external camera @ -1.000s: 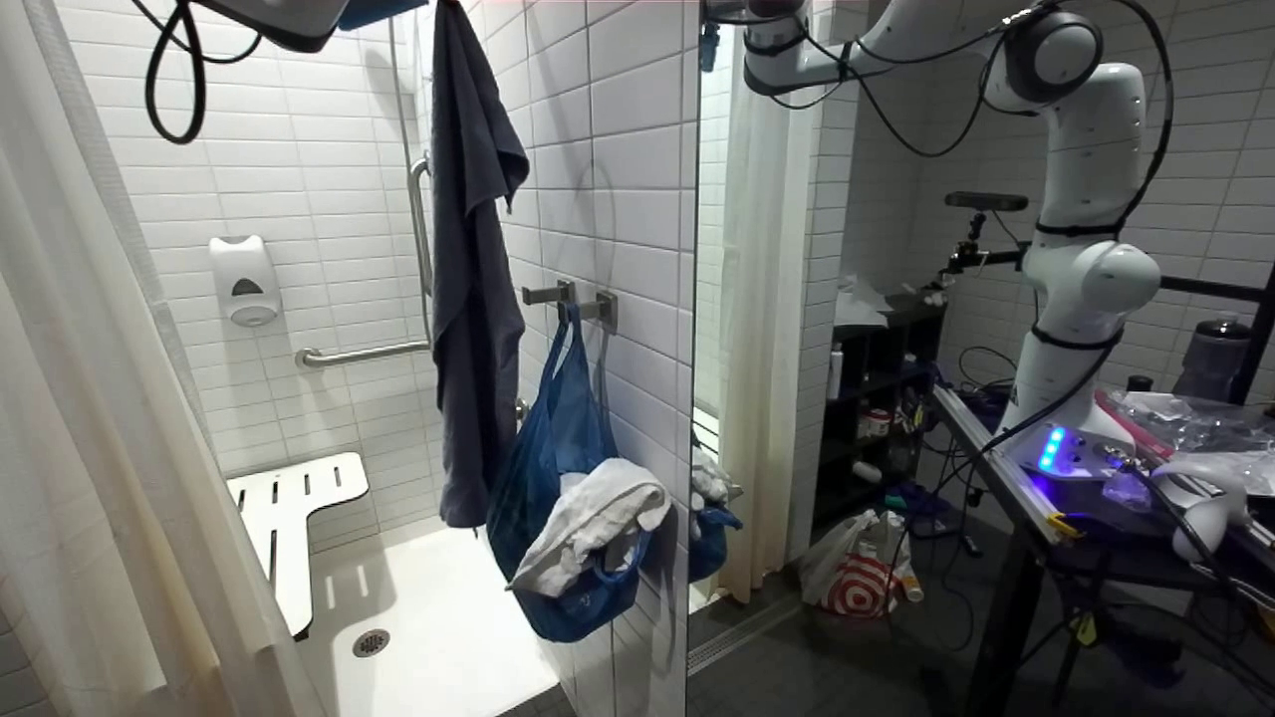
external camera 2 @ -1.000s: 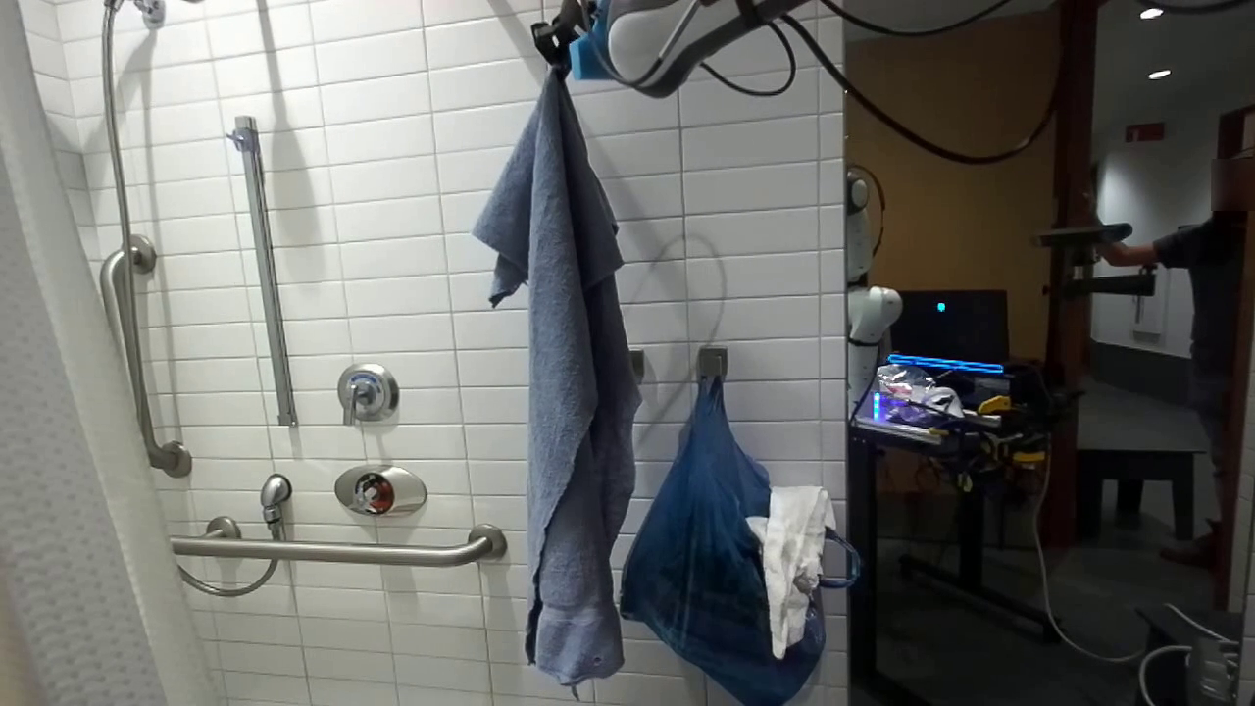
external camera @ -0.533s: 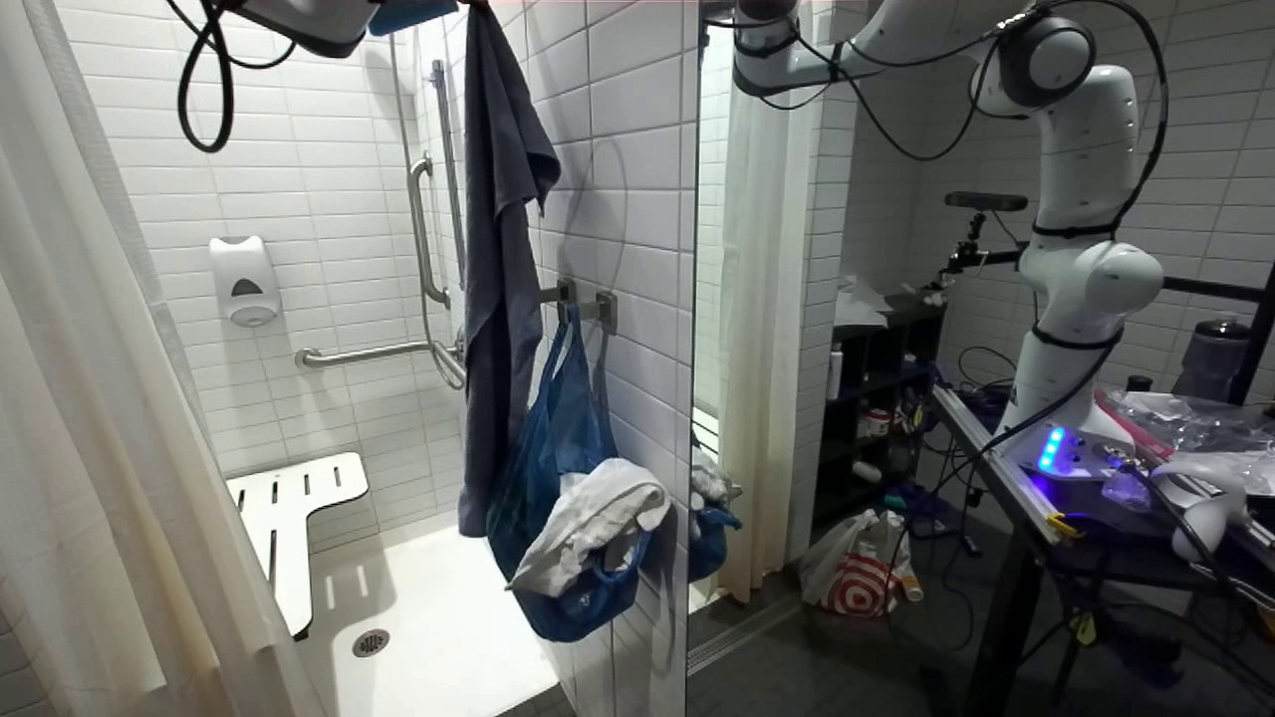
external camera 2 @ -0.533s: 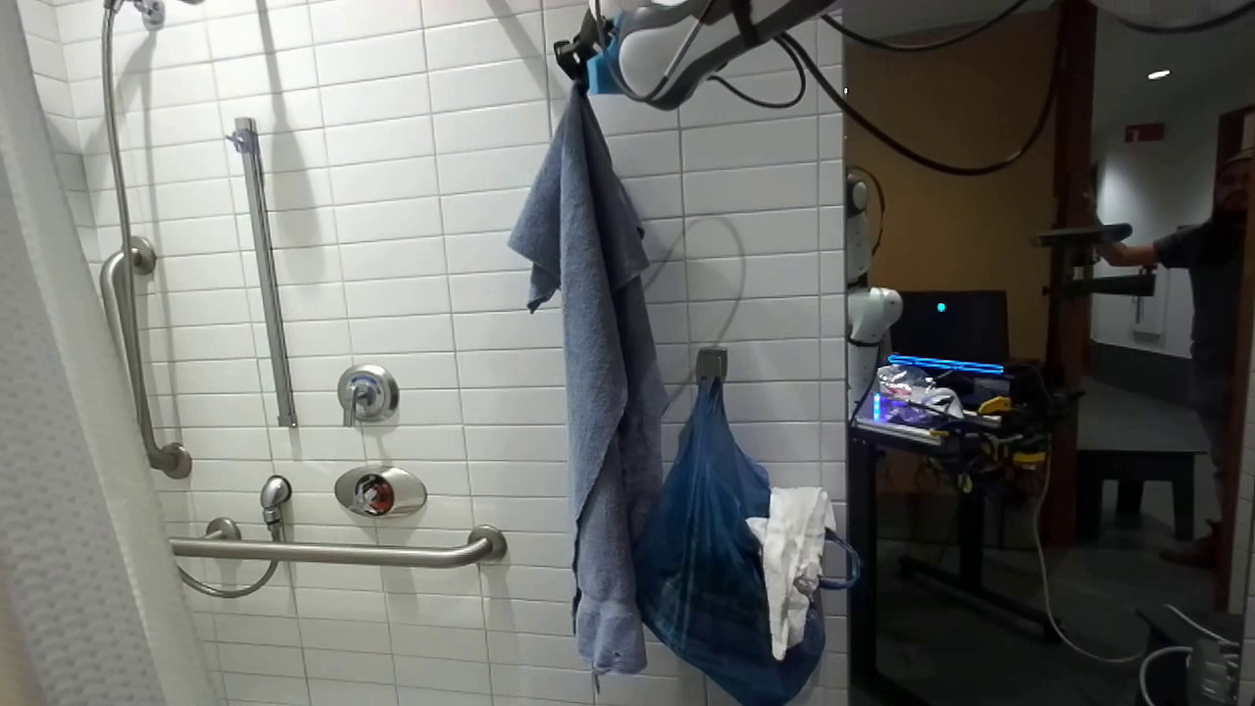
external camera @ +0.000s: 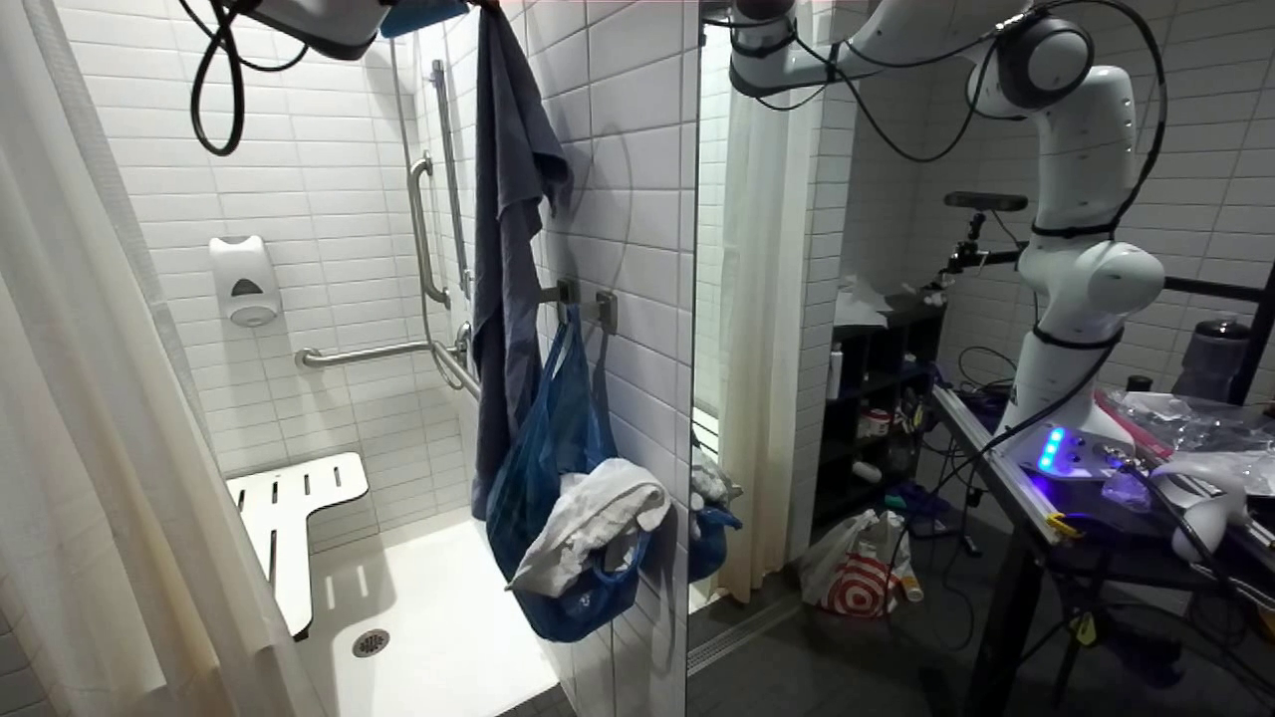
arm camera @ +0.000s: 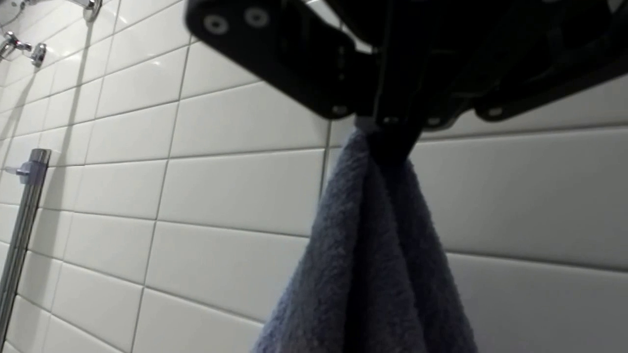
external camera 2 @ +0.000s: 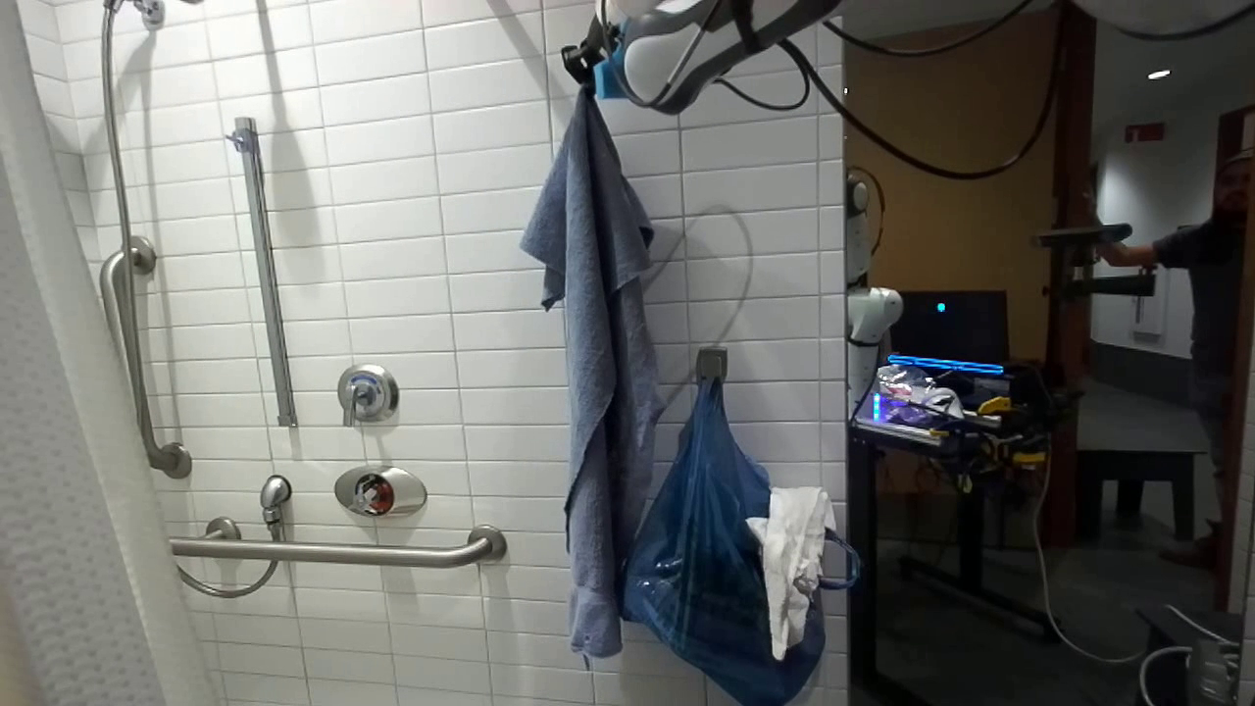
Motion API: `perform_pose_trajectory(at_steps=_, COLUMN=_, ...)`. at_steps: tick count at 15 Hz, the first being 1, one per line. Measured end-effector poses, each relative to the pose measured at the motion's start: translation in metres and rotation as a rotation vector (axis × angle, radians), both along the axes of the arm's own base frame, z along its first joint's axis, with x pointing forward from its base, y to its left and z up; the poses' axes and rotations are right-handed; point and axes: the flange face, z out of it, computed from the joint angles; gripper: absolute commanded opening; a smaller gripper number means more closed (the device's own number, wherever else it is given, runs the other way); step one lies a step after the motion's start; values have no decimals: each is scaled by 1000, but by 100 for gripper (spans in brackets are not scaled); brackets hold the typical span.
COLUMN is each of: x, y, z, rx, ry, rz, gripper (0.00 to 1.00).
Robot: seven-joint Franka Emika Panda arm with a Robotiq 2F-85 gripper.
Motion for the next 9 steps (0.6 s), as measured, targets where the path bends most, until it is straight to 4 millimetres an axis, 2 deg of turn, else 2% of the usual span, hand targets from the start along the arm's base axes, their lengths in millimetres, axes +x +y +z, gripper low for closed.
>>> perform_pose_trajectory(at_steps=6, x=-2, y=3, z=7, rx=-14, ry=-11, rz=7, gripper=0)
perform_pose_trajectory(at_steps=9, x=-5, y=12, z=14, rx=-30, ry=-22, rz=24, gripper=0)
